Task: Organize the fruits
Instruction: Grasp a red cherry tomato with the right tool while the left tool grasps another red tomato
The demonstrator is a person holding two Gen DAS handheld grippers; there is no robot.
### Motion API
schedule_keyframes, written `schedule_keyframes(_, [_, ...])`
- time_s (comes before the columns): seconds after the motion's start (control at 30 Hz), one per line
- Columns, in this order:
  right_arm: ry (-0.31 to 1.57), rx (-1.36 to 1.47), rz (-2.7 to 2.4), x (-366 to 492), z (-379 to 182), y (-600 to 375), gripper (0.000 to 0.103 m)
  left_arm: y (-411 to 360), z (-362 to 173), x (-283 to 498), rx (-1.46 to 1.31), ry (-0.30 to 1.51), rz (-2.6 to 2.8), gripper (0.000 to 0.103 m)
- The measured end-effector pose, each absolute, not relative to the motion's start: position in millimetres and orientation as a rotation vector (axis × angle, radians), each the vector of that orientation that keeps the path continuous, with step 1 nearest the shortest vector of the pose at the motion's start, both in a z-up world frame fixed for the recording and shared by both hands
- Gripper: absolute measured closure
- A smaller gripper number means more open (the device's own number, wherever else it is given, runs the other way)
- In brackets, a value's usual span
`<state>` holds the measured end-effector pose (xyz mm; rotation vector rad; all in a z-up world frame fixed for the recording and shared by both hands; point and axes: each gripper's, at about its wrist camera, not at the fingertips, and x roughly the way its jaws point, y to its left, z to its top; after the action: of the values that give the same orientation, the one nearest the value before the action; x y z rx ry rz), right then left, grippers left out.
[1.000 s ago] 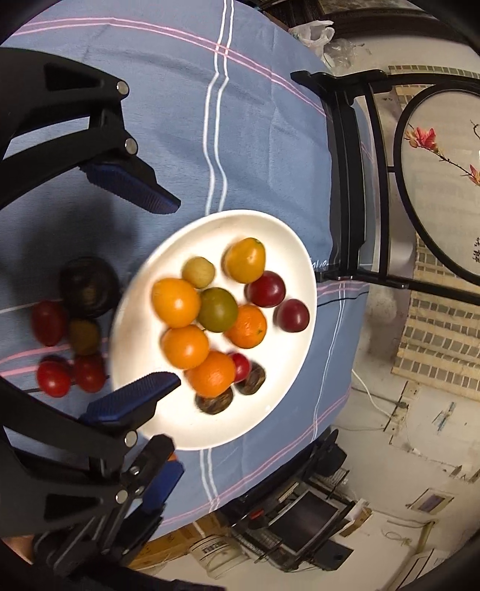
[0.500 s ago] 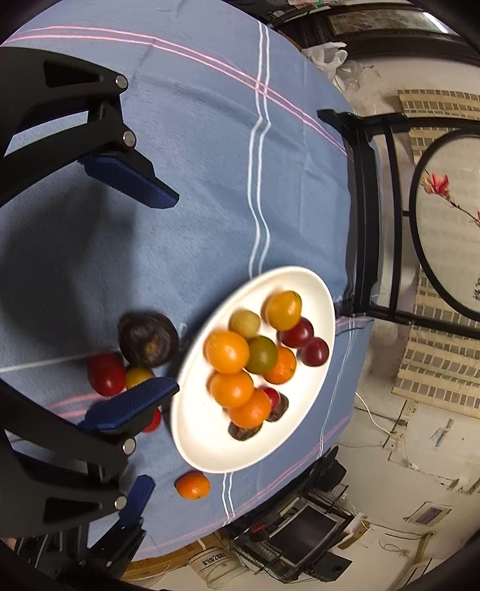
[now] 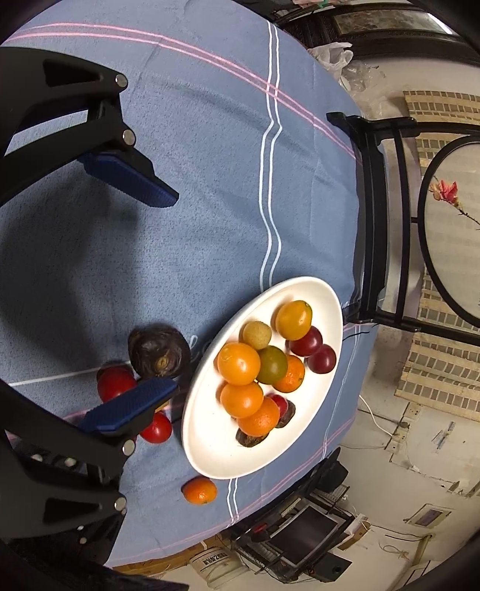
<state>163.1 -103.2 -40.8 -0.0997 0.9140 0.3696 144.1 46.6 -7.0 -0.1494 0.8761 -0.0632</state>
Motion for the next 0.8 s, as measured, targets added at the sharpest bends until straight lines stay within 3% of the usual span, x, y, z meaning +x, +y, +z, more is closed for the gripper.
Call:
schedule_keyframes(0.13, [0.897,-0.119,0.377,166.4,-42.4,-97.4,0.066,40.9,-9.6,143.5,-0.128,0.884,-0.072,0.011])
schedule_keyframes(0.33, [0.91,-0.096,0.372,168.1,-39.1,-106.6,0.073,33.8,-13.8,143.3,-0.105,0.904,-0.09,0.011])
schedule_keyframes(0.8, [0.894,0.115,0.23,182.1,-23.5,-170.1,0.073,-11.7,-23.1,124.1,-0.004,0.935,-0.222,0.011])
